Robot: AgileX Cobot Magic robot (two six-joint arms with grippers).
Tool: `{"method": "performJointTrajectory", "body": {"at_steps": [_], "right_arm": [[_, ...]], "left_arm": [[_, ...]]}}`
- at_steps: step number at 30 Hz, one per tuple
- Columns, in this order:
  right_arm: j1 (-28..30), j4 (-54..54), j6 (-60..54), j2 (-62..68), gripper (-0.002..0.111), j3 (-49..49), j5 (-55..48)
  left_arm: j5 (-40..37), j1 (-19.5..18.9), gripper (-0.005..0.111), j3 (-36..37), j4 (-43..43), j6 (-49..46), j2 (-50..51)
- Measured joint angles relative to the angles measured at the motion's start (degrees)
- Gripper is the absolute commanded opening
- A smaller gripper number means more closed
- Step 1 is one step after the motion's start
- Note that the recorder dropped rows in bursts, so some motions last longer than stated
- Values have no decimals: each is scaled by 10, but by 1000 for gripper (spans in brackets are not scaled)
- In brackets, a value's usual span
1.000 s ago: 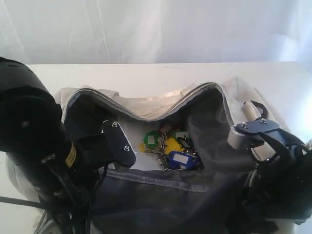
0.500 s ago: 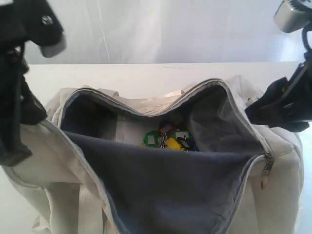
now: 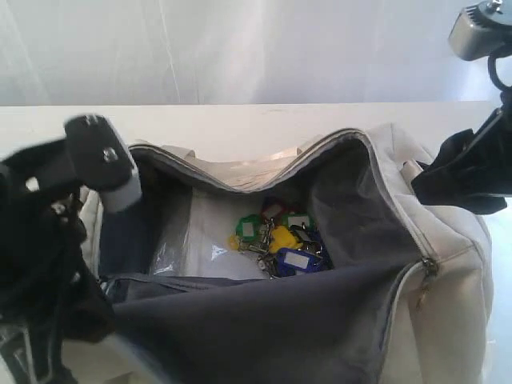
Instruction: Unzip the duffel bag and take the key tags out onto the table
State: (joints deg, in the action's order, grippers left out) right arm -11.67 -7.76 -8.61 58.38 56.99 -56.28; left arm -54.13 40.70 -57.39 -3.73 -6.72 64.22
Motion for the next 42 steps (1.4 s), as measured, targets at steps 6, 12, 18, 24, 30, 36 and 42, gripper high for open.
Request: {"method": "performJointTrajectory", "body": {"at_steps": [6, 12, 18, 24, 30, 36, 42], "right_arm": [[0, -1, 4, 0, 54, 0, -9], [0, -1, 5, 0, 54, 0, -13], [0, 18, -12, 0, 54, 0, -16], [0, 51, -14, 0, 53, 0, 17], [0, 70, 78, 7, 43, 4, 34], [61, 61, 72, 80, 43, 52, 8], [67, -11, 18, 68, 52, 52, -2]], "left_arm": [[49, 0, 86, 48, -24, -6, 41], [54, 0, 66, -2, 20, 22, 45], [-50, -47, 29, -84, 243, 131, 36], [-29, -200, 0, -84, 58, -50, 36], [-26, -233, 0, -84, -79, -136, 36], [15, -240, 0, -83, -59, -132, 36], [71, -382, 0, -82, -146, -180, 47]]}}
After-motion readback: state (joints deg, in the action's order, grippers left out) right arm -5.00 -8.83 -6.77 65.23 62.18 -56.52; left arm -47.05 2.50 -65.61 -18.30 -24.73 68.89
